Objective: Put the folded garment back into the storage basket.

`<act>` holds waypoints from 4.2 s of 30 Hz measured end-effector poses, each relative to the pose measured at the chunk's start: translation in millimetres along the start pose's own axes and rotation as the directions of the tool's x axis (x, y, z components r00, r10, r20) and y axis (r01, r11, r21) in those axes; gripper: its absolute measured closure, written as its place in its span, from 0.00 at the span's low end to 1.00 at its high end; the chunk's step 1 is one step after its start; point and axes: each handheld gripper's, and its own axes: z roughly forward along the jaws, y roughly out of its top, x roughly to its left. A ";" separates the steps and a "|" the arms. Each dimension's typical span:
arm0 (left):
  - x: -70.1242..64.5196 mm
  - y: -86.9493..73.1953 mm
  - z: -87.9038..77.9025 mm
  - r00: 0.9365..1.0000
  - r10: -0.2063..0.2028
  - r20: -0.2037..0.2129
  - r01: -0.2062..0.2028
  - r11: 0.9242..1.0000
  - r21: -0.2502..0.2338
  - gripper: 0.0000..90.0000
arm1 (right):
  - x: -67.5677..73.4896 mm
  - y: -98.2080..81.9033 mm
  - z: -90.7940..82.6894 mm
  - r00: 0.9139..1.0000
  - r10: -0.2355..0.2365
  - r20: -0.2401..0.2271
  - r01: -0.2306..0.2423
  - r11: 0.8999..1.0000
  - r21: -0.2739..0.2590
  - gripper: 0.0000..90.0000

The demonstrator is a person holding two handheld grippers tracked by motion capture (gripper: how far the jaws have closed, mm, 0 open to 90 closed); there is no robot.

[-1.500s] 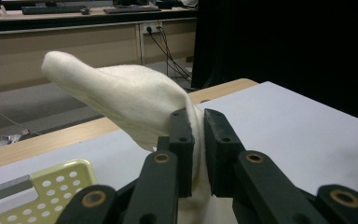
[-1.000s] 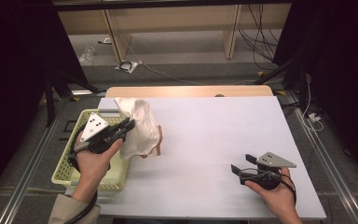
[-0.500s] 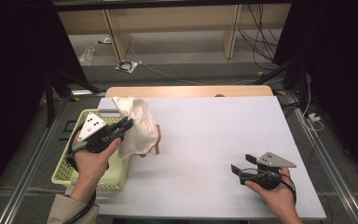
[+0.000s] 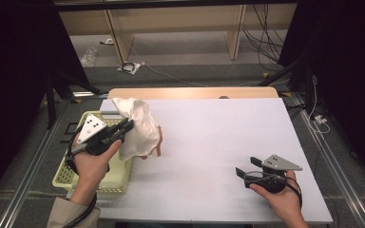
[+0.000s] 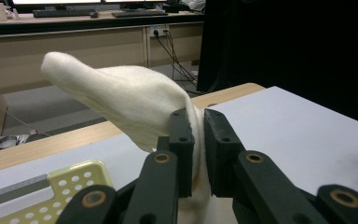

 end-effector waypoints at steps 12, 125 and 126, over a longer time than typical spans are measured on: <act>2.4 0.9 -1.5 1.000 -0.002 -0.005 0.002 1.000 0.000 0.91 | 0.3 0.0 0.0 1.000 0.002 -0.001 -0.002 1.000 -0.003 0.31; 27.2 4.2 -13.3 0.999 -0.020 -0.050 0.022 0.999 0.038 0.91 | -0.4 0.0 -0.9 1.000 0.001 -0.001 -0.001 1.000 0.007 0.31; 27.3 4.1 -13.3 0.999 -0.020 -0.050 0.022 0.999 0.038 0.91 | -0.5 0.0 -0.9 1.000 -0.001 0.000 0.001 1.000 0.009 0.31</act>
